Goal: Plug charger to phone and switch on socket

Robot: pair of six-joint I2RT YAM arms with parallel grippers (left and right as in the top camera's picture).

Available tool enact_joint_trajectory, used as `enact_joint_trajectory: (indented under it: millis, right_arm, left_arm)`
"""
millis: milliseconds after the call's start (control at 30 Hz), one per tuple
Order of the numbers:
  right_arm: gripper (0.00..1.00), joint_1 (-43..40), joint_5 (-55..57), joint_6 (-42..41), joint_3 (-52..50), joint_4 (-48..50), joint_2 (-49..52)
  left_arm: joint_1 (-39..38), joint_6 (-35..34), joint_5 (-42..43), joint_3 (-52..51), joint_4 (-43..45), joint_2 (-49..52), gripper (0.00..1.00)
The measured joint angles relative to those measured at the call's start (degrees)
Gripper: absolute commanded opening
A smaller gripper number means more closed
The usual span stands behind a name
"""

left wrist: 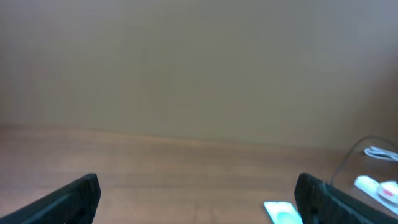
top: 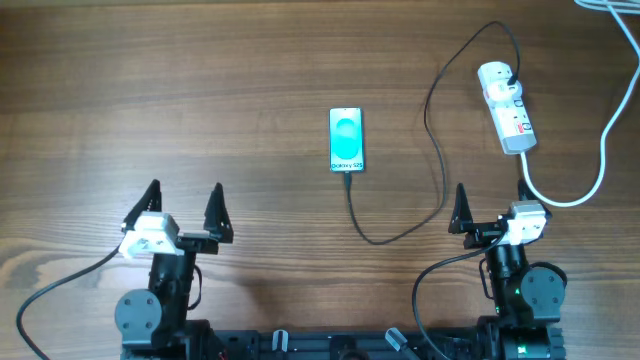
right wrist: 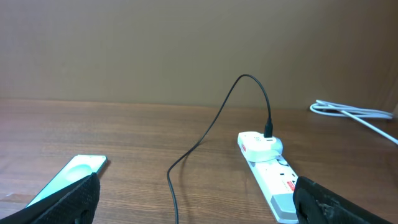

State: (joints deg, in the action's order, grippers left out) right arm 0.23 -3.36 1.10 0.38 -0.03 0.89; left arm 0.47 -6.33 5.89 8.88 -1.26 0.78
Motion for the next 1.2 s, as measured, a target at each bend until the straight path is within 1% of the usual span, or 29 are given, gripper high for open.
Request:
enact_joint_trajectory:
  millis: [233, 367, 433, 533, 733, 900, 1067, 1200]
  right_arm:
    - [1.0, 0.0, 0.0, 0.0, 0.0, 0.0, 0.0]
    - [1.0, 0.0, 0.0, 0.0, 0.0, 0.0, 0.0]
    - [1.0, 0.0, 0.0, 0.0, 0.0, 0.0, 0.0]
    - [1.0, 0.0, 0.0, 0.0, 0.0, 0.0, 0.0]
    - [1.0, 0.0, 0.0, 0.0, 0.0, 0.0, 0.0]
    - [1.0, 0.0, 0.0, 0.0, 0.0, 0.0, 0.0]
    - [1.0, 0.0, 0.0, 0.0, 0.0, 0.0, 0.0]
    - [1.0, 0.0, 0.0, 0.0, 0.0, 0.0, 0.0]
  left_arm:
    - [0.8, 0.0, -0.1, -6.5, 10.9, 0.0, 1.0]
    - [0.8, -0.2, -0.1, -8.0, 12.0, 0.0, 1.0]
    - [0.8, -0.2, -0.3, -8.1, 11.2, 0.0, 1.0]
    - [0.8, -0.1, -2.3, -8.2, 5.0, 0.0, 1.0]
    - [0.8, -0.1, -5.7, -8.3, -2.8, 0.0, 1.0]
    - [2.3, 0.3, -6.4, -8.3, -2.9, 0.0, 1.0]
    - [2.7, 3.6, -6.1, -8.3, -2.9, 0.0, 1.0]
    - [2.7, 4.5, -6.0, -8.3, -2.9, 0.0, 1.0]
